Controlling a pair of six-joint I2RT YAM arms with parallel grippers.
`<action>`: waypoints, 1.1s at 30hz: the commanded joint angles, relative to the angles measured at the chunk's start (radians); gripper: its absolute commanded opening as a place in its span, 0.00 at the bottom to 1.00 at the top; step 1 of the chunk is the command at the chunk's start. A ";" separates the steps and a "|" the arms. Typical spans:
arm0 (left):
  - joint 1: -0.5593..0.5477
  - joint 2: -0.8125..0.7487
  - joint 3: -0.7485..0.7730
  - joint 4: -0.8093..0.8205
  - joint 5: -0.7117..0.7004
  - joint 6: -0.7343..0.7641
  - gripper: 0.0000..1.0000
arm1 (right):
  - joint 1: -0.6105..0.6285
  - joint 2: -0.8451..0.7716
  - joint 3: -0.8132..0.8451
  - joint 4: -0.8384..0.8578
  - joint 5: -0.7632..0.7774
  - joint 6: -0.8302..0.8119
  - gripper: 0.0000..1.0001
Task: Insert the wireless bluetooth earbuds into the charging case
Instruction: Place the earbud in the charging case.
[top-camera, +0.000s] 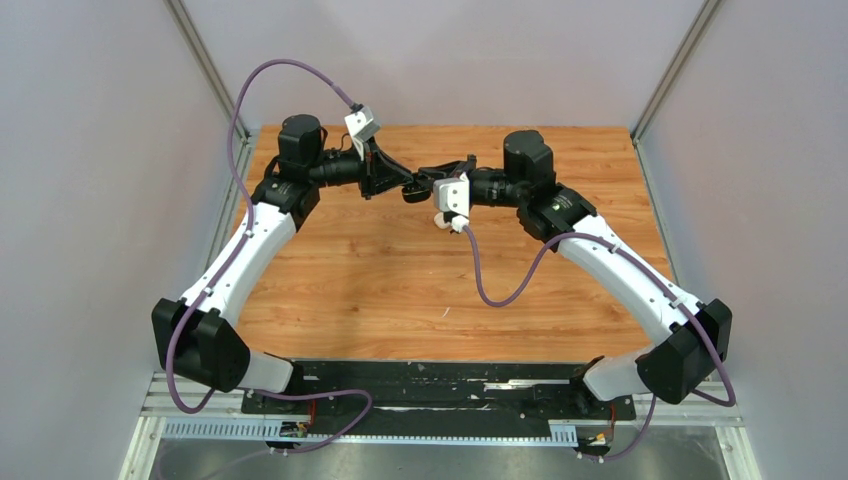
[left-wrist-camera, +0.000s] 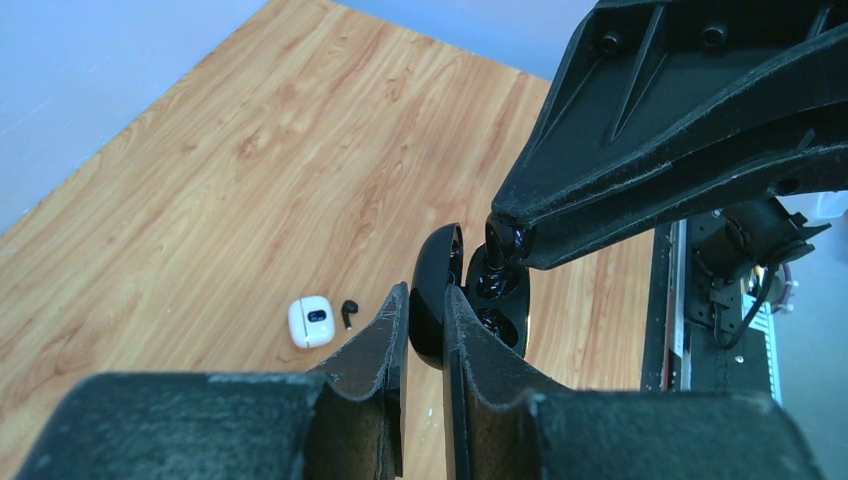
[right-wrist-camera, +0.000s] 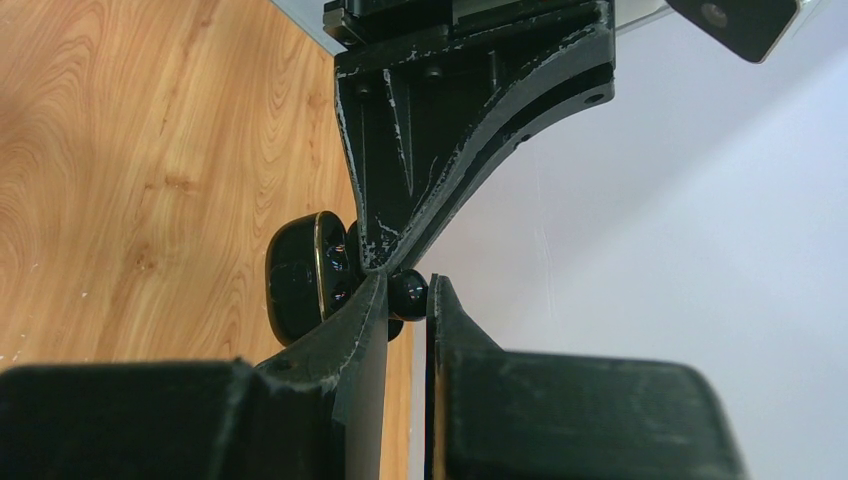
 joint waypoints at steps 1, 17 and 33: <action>-0.003 -0.018 0.049 0.043 -0.006 -0.023 0.00 | 0.004 -0.033 -0.002 -0.022 -0.032 -0.023 0.00; 0.000 -0.025 0.047 0.040 0.001 -0.020 0.00 | 0.004 -0.025 -0.003 -0.049 -0.006 -0.105 0.00; 0.003 -0.009 0.062 0.068 0.001 -0.043 0.00 | -0.001 -0.003 0.036 -0.131 -0.048 -0.150 0.00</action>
